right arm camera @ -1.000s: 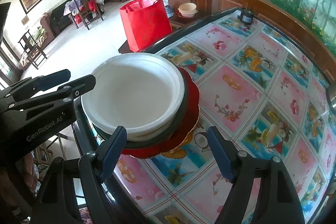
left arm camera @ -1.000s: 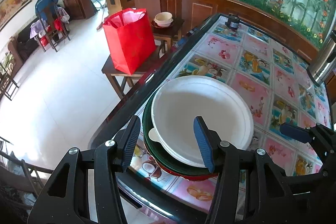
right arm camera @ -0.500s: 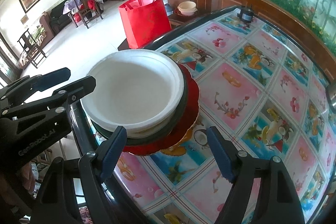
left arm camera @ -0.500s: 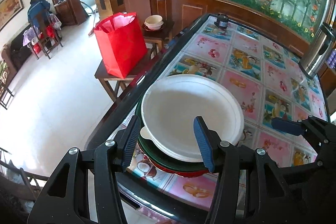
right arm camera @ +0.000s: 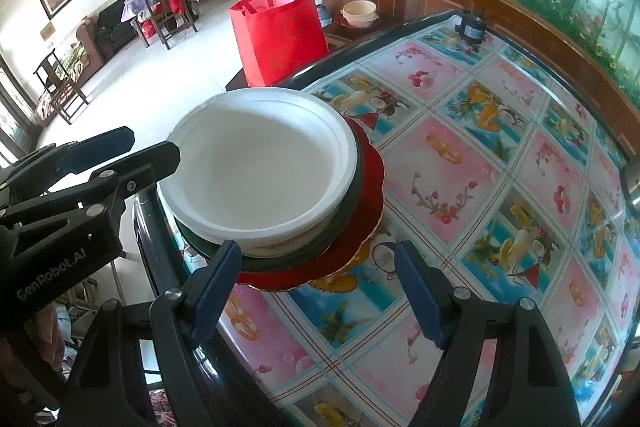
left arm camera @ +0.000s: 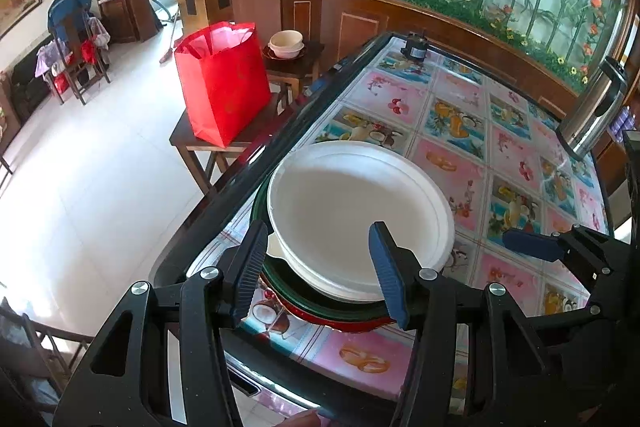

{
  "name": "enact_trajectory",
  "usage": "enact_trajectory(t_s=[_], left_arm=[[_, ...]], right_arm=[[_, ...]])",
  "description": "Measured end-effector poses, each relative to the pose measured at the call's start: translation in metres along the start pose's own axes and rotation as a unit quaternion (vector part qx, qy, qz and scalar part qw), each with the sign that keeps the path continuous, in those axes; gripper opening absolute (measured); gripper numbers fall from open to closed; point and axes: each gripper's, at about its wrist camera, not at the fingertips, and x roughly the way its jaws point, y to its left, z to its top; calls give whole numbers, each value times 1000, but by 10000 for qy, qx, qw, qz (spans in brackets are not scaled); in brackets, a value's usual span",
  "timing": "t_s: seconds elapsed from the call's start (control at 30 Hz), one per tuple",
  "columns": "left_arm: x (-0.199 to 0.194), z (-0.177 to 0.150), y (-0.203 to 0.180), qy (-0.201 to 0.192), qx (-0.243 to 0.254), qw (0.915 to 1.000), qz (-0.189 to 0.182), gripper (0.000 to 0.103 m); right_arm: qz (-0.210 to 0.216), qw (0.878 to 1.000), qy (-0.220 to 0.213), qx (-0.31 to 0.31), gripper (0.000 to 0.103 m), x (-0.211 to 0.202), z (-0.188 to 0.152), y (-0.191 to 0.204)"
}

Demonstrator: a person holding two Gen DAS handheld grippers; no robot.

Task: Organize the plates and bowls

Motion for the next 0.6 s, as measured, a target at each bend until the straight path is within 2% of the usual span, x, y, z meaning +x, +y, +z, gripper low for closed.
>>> enact_trajectory(t_s=[0.6], left_arm=[[3,-5,-1,110,67,9999,101,53]], right_arm=[[-32,10000,21,18,79,1,-3,-2]])
